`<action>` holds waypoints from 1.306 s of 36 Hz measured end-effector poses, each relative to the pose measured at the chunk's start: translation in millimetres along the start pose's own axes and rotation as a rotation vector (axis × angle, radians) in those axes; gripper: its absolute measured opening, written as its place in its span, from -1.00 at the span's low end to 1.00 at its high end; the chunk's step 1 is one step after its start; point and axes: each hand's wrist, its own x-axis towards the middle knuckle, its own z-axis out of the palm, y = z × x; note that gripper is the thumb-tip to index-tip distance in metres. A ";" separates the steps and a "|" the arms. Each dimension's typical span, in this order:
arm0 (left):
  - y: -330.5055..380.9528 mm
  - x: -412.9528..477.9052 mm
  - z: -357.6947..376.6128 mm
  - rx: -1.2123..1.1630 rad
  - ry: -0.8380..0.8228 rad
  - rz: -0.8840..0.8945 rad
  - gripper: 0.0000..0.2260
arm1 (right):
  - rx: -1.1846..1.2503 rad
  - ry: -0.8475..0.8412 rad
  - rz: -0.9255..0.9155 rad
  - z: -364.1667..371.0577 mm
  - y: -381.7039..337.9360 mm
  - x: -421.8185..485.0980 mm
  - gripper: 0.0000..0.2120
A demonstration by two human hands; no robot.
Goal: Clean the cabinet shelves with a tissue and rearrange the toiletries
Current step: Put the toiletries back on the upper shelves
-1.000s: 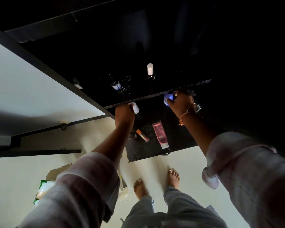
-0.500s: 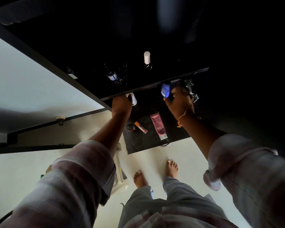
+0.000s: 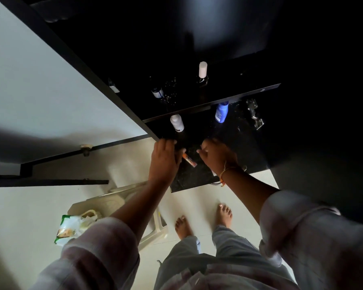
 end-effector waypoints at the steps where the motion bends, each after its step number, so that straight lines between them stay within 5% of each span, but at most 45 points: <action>1: -4.9 -7.3 2.2 0.011 -0.069 -0.016 -0.65 | -0.002 -0.028 0.003 4.8 -3.5 -0.7 -0.77; 8: -20.3 -25.4 9.1 -0.030 -0.270 -0.089 -0.57 | -0.055 -0.099 -0.008 35.7 -17.3 -4.6 -0.68; 33: -17.0 -32.1 12.1 -0.215 -0.102 -0.297 -0.76 | -0.054 -0.152 0.085 66.0 -22.8 -1.2 -0.82; 47: 26.6 -53.8 -56.6 -0.440 0.079 -0.264 -0.77 | 0.265 0.115 0.166 -0.1 -30.1 -57.2 -0.82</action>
